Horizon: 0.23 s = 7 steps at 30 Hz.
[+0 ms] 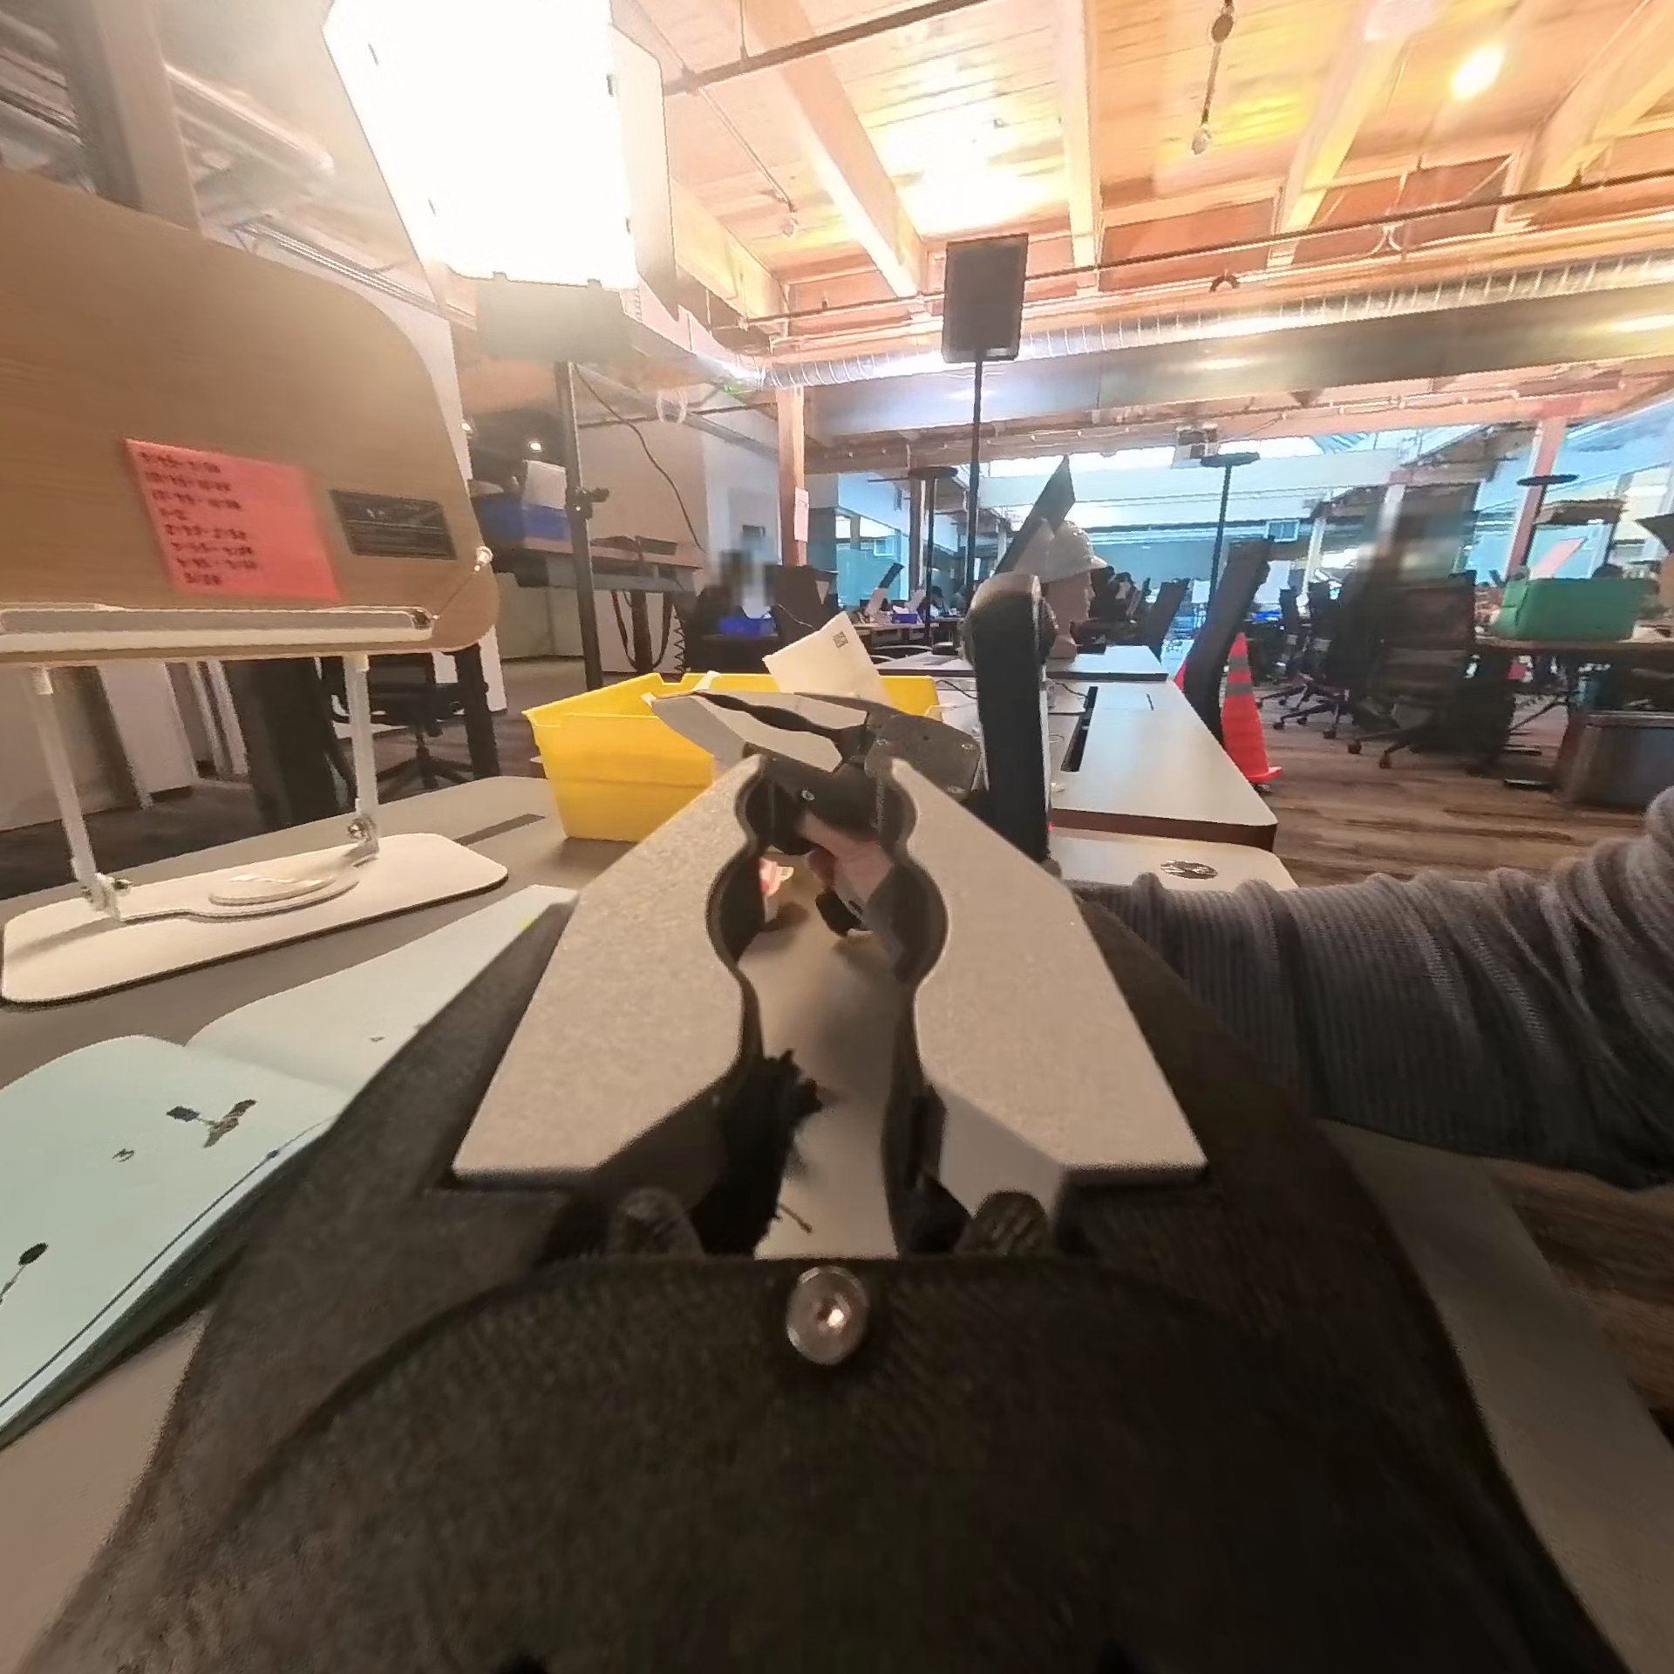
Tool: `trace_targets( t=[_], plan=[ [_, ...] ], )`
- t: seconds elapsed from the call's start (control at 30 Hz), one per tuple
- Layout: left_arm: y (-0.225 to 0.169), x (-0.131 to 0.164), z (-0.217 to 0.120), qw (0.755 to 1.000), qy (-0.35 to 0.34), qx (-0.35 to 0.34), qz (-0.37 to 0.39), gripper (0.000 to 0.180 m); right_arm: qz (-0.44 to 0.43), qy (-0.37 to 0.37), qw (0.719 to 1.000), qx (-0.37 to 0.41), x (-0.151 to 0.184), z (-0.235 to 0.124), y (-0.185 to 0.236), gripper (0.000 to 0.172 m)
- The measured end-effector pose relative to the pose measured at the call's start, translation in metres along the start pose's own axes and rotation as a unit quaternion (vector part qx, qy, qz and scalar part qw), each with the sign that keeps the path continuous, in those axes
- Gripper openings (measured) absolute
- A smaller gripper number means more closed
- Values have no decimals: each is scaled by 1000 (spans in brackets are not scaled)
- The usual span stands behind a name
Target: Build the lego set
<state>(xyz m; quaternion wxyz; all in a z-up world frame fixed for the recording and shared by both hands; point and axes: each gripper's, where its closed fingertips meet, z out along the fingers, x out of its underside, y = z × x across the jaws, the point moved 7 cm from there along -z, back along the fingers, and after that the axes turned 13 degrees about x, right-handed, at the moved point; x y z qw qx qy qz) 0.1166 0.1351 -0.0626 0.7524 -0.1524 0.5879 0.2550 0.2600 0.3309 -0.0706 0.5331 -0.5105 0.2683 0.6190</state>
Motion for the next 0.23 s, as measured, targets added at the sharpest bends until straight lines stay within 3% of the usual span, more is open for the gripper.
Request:
trace_targets(
  t=[0.23],
  plan=[
    [2, 2, 0, 1000, 0, 7, -18, 17, 57, 18, 998, 19, 5, 2, -12, 0]
  ],
)
